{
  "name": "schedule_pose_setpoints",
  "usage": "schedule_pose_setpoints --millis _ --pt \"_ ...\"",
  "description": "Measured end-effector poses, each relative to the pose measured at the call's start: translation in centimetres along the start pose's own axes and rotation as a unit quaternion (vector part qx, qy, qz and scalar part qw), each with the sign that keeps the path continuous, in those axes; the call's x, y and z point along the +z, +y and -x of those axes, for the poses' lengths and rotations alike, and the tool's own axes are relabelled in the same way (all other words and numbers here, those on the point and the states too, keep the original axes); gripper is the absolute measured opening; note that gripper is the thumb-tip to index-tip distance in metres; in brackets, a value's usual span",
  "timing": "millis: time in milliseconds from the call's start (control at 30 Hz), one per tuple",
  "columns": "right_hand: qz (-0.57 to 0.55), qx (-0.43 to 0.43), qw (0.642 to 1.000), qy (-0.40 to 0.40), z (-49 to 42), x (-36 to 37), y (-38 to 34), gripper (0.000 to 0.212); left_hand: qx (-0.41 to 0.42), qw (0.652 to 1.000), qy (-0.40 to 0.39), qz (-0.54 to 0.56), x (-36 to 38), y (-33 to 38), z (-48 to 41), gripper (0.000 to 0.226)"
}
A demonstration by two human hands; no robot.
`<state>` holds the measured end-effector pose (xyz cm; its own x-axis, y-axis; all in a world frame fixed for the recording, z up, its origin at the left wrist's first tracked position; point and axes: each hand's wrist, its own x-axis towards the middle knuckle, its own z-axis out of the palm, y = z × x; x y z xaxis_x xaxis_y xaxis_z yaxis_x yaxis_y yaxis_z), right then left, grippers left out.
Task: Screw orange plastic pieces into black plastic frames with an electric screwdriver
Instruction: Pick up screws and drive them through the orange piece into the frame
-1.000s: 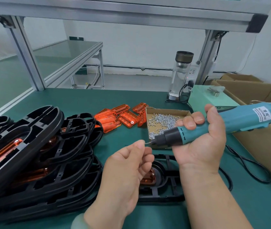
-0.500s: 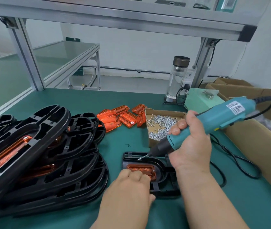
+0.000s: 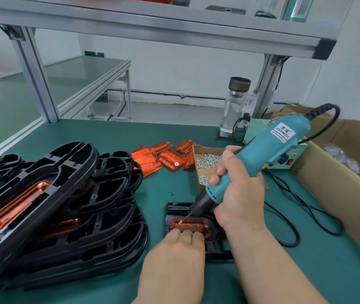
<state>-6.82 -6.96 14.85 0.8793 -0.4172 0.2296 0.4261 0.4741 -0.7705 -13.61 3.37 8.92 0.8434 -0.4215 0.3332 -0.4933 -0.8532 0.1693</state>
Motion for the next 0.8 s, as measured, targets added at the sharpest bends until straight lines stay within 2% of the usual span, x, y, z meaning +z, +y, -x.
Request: schedule_pose_setpoints --millis 167,800 --pt "0.034 -0.009 0.999 -0.012 0.2 0.4 0.4 0.008 -0.004 1.000 0.007 0.003 -0.1 0.2 0.0 0.044" --pt "0.051 -0.010 0.995 -0.080 0.4 1.2 1.0 0.006 -0.011 0.999 0.046 0.005 0.3 -0.1 -0.1 0.047"
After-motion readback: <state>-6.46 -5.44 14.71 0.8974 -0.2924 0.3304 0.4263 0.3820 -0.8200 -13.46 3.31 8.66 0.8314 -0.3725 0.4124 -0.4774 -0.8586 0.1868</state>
